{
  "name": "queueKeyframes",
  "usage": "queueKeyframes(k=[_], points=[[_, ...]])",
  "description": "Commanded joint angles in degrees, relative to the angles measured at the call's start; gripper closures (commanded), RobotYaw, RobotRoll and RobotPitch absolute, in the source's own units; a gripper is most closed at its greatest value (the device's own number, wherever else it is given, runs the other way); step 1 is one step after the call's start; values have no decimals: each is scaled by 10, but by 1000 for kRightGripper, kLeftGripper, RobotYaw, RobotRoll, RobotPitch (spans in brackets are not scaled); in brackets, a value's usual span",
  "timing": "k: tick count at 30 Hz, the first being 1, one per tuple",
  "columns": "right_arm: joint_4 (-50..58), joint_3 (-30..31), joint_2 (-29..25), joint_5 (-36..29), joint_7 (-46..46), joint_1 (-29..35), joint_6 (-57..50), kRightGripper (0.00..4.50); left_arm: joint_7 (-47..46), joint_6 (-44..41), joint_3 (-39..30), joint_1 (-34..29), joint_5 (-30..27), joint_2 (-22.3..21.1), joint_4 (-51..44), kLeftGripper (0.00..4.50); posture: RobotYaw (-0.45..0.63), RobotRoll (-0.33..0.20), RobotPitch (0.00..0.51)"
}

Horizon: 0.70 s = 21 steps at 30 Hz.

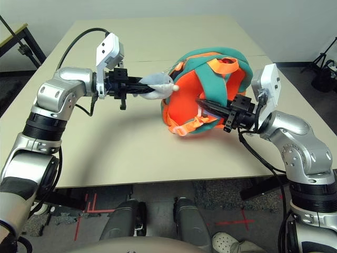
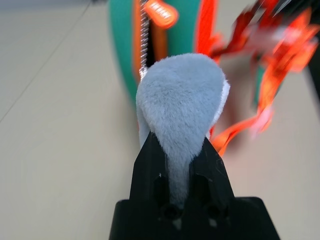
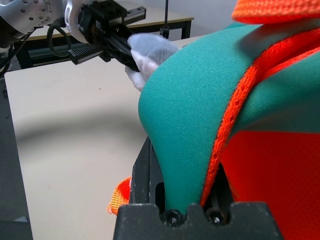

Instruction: Put the pencil case into the backpack and zip it.

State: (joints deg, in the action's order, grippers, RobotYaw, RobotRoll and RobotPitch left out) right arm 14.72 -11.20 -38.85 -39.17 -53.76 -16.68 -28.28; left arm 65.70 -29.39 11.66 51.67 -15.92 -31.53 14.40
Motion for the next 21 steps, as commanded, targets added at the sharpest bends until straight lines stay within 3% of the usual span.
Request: queueKeyframes(k=[1,12,21], points=[[-3,12,1,2,-12,-7,5,4395,2,-6,7,-22,12,-8,0,4329,39,0,56],[-9,15,-2,3,-16,-9,4,4395,-2,-15,36,-81,47,-17,2,4330,38,0,70],[2,15,-3,2,-10,-3,-1,4395,-11,-9,47,-94,61,3,27,4330,21,0,73]])
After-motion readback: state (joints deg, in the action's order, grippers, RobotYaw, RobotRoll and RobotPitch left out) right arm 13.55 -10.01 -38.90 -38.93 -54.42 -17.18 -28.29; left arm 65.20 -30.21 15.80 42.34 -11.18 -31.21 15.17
